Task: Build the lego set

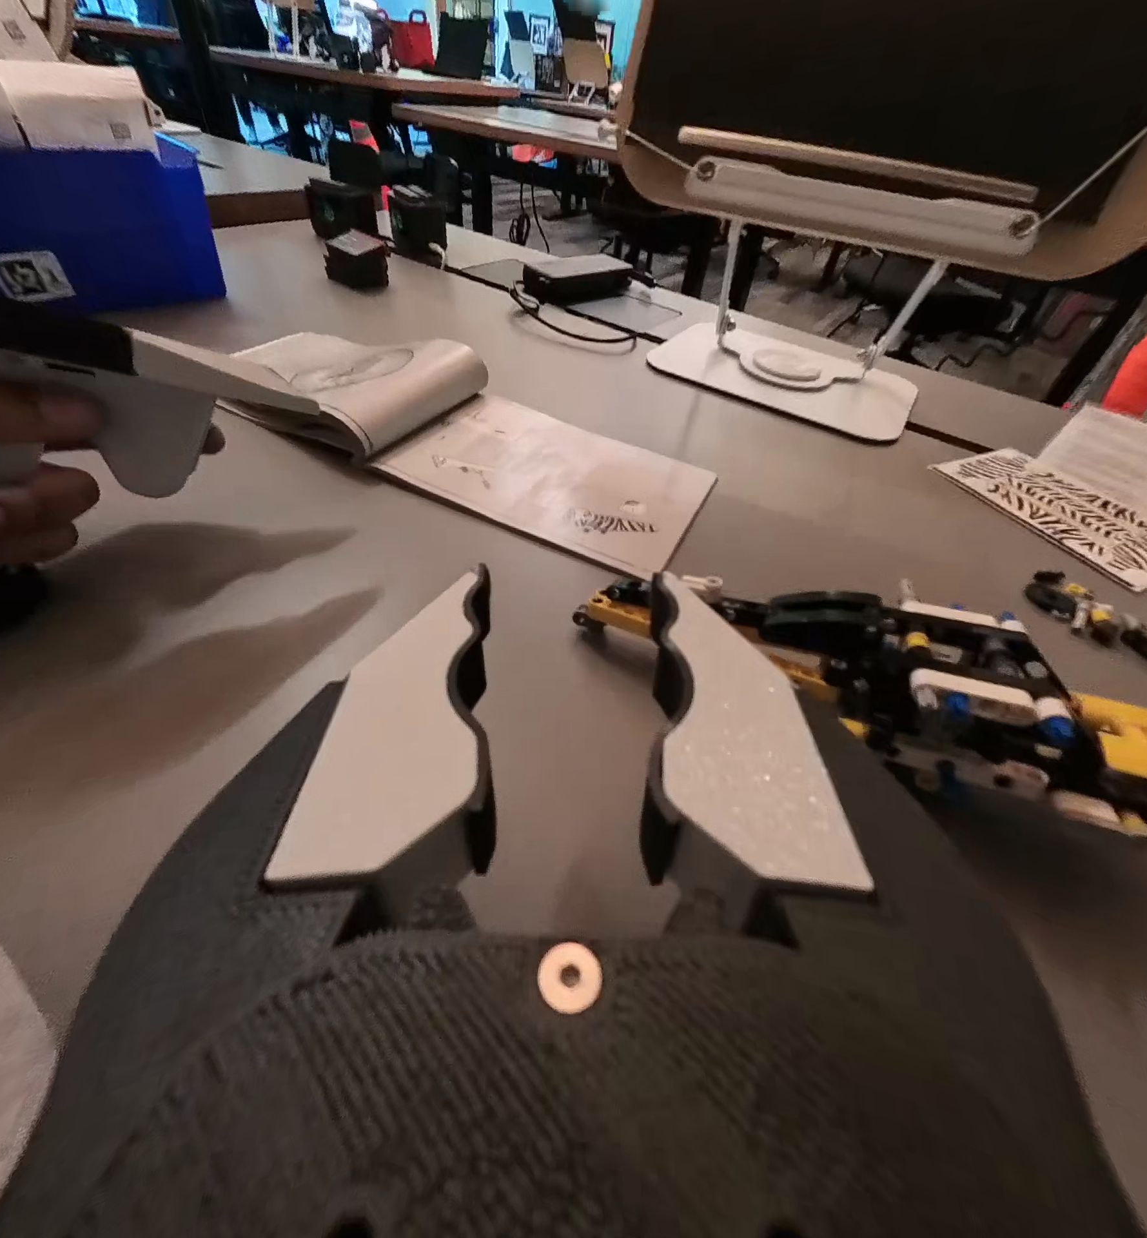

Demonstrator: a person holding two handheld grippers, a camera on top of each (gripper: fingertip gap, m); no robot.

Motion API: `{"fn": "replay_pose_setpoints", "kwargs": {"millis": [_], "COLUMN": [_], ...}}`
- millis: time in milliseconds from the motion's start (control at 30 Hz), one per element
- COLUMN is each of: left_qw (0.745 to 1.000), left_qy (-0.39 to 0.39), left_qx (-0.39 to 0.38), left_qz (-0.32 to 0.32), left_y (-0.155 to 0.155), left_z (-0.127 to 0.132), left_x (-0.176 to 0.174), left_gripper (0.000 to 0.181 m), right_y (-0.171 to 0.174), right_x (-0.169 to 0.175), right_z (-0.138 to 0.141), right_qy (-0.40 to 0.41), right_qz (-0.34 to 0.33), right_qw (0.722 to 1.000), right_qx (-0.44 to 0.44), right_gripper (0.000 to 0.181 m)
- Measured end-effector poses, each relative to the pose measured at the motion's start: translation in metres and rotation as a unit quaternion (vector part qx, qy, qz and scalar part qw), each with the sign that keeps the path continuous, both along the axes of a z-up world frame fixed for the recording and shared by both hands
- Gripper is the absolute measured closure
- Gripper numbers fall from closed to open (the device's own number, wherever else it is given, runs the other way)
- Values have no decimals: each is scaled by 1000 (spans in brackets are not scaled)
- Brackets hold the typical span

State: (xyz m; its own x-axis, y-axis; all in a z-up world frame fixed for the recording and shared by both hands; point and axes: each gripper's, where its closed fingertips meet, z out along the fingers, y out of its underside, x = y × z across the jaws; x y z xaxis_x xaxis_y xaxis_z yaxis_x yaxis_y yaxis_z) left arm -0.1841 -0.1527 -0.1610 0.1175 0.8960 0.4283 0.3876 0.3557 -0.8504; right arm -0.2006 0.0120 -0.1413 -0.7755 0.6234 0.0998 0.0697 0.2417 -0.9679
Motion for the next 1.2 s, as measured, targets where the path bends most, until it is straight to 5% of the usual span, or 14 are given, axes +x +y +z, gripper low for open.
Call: {"fn": "replay_pose_setpoints", "kwargs": {"millis": [33, 333, 633, 967, 1067, 1133, 1200], "left_qw": [1000, 989, 993, 996, 979, 933, 869], "left_qy": [8, 25, 18, 48, 152, 202, 216], "left_qx": [-13, -128, -51, 60, -44, -143, -208], "left_qz": [2, 62, 101, 54, 128, 260, 394], "left_y": [0, -16, -38, -45, -110, -191, -269], "left_z": [3, 12, 6, 12, 59, 96, 120], "left_x": [0, 8, 9, 12, 34, 76, 140], "left_gripper": [149, 146, 143, 142, 143, 131, 99], "right_y": [-3, 7, 8, -15, -47, -69, -87], "right_x": [1, 11, 30, 7, 24, 36, 43], "right_z": [1, 24, 35, 13, 18, 16, 11], "right_qy": [-1, -2, 94, 27, 30, 36, 42], "right_qz": [6, 53, 57, 39, 77, 108, 128], "right_qw": [1000, 993, 989, 998, 995, 993, 991], "right_qx": [-7, -109, -101, -37, -54, -34, -14], "right_gripper": [134, 134, 144, 127, 123, 122, 122]}}
